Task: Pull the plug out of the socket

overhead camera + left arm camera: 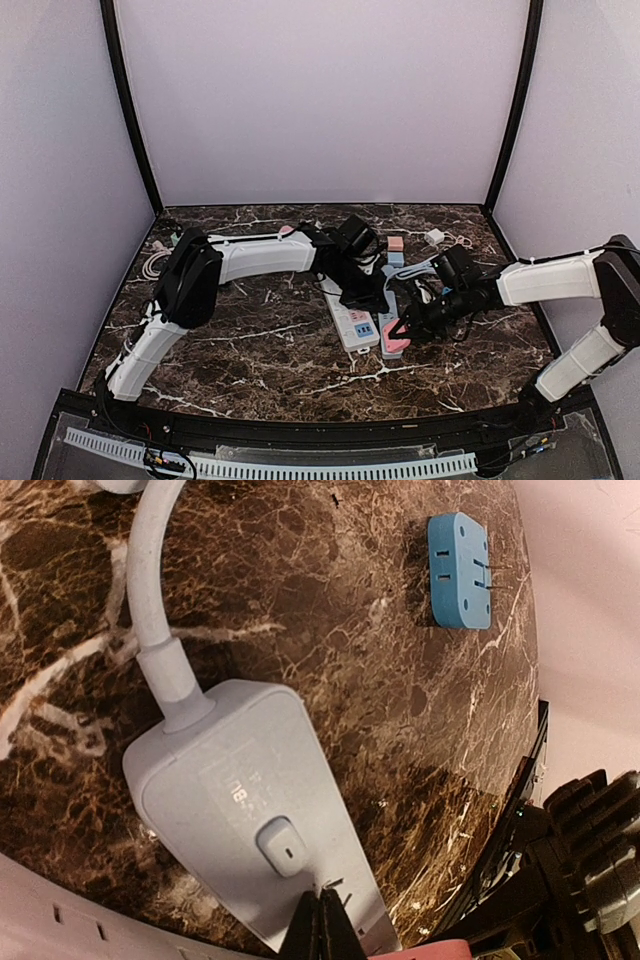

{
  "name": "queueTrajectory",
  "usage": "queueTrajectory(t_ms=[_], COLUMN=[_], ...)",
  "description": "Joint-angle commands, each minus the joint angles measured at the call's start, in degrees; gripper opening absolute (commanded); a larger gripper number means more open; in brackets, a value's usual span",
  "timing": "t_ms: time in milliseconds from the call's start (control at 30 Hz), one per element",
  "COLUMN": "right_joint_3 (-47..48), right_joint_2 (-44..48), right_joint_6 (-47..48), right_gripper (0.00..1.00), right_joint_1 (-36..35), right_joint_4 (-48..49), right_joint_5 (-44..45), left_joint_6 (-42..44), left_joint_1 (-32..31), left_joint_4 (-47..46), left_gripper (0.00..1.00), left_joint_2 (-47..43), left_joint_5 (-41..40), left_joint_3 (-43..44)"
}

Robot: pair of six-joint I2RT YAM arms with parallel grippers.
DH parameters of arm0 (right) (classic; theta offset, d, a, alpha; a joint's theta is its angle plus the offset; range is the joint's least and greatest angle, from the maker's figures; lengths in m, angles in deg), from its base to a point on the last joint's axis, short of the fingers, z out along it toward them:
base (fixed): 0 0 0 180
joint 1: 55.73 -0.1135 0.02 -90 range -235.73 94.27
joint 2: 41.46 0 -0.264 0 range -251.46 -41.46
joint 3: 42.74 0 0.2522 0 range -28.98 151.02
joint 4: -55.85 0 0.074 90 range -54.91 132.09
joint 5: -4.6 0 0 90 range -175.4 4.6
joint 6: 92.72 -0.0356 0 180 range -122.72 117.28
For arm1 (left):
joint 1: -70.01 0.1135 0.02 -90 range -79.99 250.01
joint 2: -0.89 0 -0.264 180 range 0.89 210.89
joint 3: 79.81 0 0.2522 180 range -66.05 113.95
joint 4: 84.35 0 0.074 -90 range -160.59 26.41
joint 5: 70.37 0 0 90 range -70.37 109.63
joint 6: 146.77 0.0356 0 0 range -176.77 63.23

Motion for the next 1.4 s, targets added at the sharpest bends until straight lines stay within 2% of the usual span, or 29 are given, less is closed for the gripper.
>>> queueTrajectory(t_ms=[0, 200, 633, 900, 1200, 1367], right_joint_3=[-1.79, -3.12, -0.32, 0.62, 3.41, 6.49], right_joint_2=[0.49, 1.79, 4.42, 6.81, 8.42, 7.59], right_joint_6=[-2.13, -3.52, -3.24, -2.90, -1.15, 0.72], right_gripper=[0.00, 0.00, 0.00, 0.00, 0.00, 0.00], right_joint_1=[0.42, 0.60, 1.15, 1.83, 1.84, 1.83], right_joint_4=[-0.70, 0.86, 1.84, 3.40, -0.67, -6.58], right_joint_5=[3.69, 4.68, 3.49, -0.79, 0.33, 3.77], left_joint_6=[1.58, 2.29, 3.45, 3.48, 3.70, 4.08], left_joint_1=[-1.47, -2.30, -2.55, -2.51, -2.49, -2.42], left_joint_4=[4.96, 3.30, 11.50, 12.17, 11.93, 11.22], left_gripper=[0.03, 0.03, 0.03, 0.03, 0.03, 0.03], left_joint_2=[3.07, 2.92, 6.14, 6.49, 6.77, 6.50], left_joint_5=[0.09, 2.29, -4.19, -5.22, -4.74, -3.93], left_joint_3=[0.35, 0.57, 2.48, 1.39, 1.34, 1.34])
